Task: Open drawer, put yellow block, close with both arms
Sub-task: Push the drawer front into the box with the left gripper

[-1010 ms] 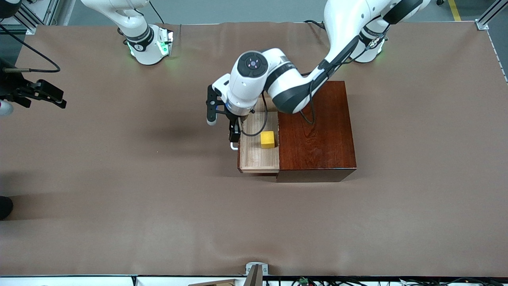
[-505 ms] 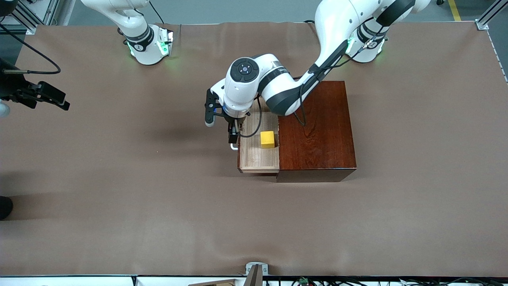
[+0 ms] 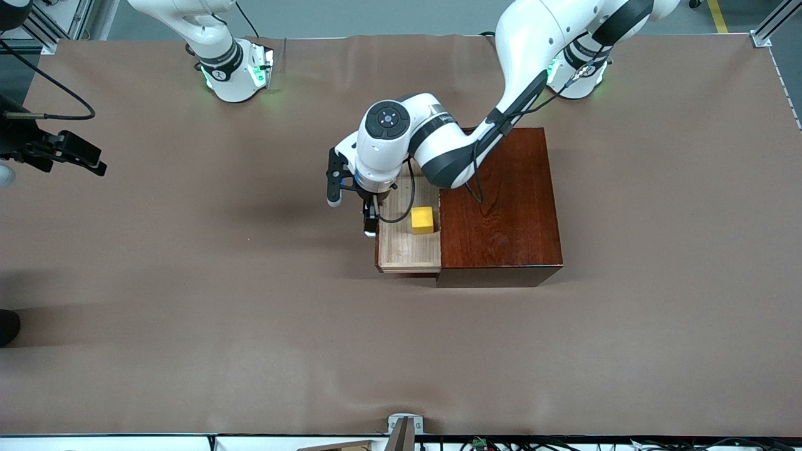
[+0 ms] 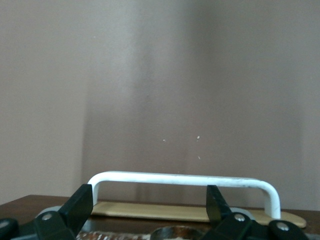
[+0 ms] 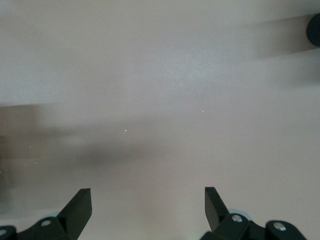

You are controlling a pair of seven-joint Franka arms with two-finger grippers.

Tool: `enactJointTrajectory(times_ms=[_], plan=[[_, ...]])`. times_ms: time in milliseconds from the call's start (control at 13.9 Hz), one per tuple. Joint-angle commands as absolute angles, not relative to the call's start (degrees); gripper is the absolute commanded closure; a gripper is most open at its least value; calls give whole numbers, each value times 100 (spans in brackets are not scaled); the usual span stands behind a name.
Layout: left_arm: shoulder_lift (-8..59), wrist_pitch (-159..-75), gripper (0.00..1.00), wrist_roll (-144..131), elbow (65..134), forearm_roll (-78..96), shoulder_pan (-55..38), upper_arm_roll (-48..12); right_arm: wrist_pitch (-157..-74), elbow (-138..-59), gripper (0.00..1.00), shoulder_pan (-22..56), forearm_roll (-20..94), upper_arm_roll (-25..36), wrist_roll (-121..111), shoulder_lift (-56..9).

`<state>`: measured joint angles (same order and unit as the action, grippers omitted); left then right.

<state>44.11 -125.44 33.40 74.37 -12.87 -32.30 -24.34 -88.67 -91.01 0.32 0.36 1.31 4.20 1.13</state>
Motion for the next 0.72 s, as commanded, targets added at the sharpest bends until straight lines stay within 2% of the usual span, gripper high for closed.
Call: enactJointTrajectory(times_ms=[0, 649], plan=[[4324, -12227, 0, 3349, 7365, -1468, -3234, -2417, -8675, -9044, 0, -9, -62, 88, 431, 132], [4298, -11419, 0, 3674, 7409, -1802, -3340, -2434, -8640, -9000, 0, -9, -62, 88, 439, 132]])
